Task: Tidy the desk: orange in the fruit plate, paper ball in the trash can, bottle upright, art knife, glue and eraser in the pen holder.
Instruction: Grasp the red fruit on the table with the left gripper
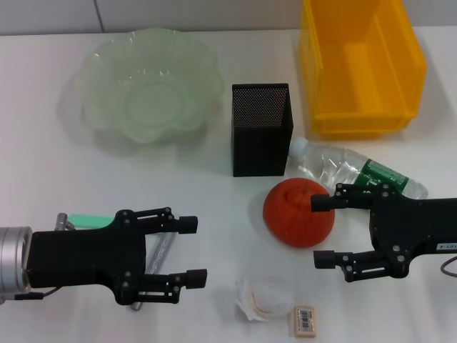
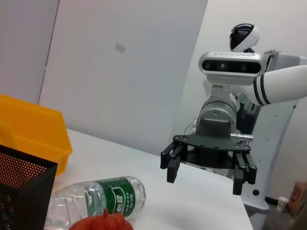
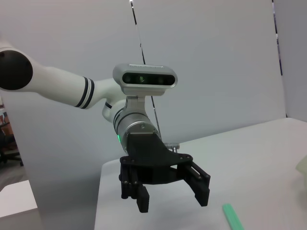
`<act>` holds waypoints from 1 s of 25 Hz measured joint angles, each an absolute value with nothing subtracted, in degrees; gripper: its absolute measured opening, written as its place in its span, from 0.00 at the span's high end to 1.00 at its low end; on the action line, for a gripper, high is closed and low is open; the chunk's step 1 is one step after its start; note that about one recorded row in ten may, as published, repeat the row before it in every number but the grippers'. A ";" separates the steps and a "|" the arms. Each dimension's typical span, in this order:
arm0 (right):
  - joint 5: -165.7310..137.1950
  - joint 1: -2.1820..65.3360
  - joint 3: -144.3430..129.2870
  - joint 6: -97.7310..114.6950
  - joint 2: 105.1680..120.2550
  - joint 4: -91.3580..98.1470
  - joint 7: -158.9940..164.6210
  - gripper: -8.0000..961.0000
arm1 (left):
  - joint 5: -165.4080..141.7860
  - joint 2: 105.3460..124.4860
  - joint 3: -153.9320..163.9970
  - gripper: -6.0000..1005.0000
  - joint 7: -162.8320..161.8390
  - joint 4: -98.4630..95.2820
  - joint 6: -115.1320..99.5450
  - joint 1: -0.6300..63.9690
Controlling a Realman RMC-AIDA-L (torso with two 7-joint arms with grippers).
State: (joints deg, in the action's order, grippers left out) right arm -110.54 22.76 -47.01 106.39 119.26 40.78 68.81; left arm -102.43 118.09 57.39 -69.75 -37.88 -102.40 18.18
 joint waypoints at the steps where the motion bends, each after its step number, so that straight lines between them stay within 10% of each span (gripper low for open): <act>1: -110.46 22.70 -46.99 106.40 119.26 40.75 68.79 0.17 | -102.43 118.09 57.38 0.21 -69.74 -37.88 -102.40 18.25; 25: -110.02 19.42 -42.93 106.85 119.26 33.04 58.00 0.16 | -102.15 118.56 57.70 0.25 -69.69 -32.73 -98.29 23.84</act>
State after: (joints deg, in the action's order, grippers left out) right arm -110.02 19.42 -42.93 106.85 119.26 33.04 58.00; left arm -102.15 118.56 57.70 -69.69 -32.73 -98.29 23.84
